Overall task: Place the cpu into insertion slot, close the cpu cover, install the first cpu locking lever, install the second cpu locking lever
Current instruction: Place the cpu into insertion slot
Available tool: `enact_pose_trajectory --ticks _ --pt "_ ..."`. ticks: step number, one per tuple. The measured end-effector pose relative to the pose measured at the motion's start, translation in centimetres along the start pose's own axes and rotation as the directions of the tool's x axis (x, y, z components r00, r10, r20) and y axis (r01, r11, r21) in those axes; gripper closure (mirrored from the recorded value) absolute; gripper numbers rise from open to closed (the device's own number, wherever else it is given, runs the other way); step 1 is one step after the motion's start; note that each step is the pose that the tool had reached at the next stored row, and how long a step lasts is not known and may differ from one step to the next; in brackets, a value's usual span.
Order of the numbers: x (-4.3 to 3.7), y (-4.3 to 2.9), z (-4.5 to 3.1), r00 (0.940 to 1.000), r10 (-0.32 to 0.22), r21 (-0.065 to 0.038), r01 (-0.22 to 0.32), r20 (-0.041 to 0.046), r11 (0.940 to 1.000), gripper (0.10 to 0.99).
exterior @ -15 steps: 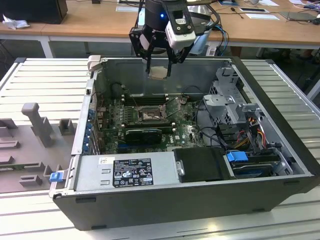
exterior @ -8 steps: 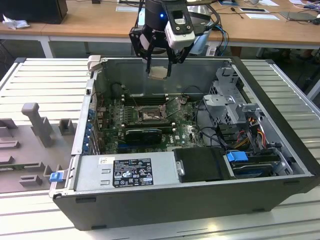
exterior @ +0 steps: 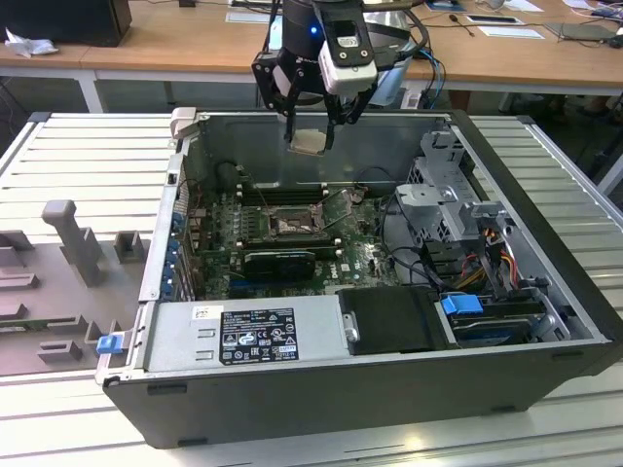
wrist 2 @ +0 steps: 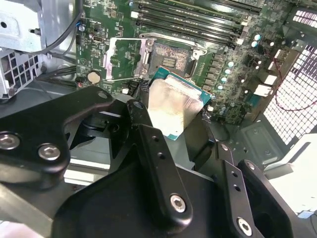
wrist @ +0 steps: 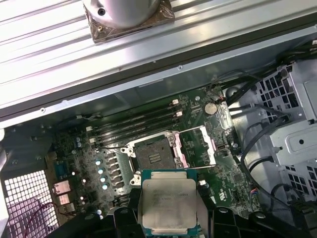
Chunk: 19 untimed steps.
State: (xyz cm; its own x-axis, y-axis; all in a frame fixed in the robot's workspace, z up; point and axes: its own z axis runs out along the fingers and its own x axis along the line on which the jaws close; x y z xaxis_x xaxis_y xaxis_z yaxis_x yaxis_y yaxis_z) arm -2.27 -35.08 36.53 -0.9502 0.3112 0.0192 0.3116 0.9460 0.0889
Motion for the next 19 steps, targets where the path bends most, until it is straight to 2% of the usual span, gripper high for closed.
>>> enact_pose_trajectory --ticks 3,9,19 --pt "0.00 0.00 0.01 0.9994 0.036 -0.001 -0.036 0.0032 0.9994 0.561" --pt "0.00 0.00 0.02 0.9938 0.111 -0.003 -0.111 0.0097 0.9939 0.561" --pt "0.00 -0.01 0.10 0.9853 0.170 -0.005 -0.170 0.0149 0.9854 0.561"
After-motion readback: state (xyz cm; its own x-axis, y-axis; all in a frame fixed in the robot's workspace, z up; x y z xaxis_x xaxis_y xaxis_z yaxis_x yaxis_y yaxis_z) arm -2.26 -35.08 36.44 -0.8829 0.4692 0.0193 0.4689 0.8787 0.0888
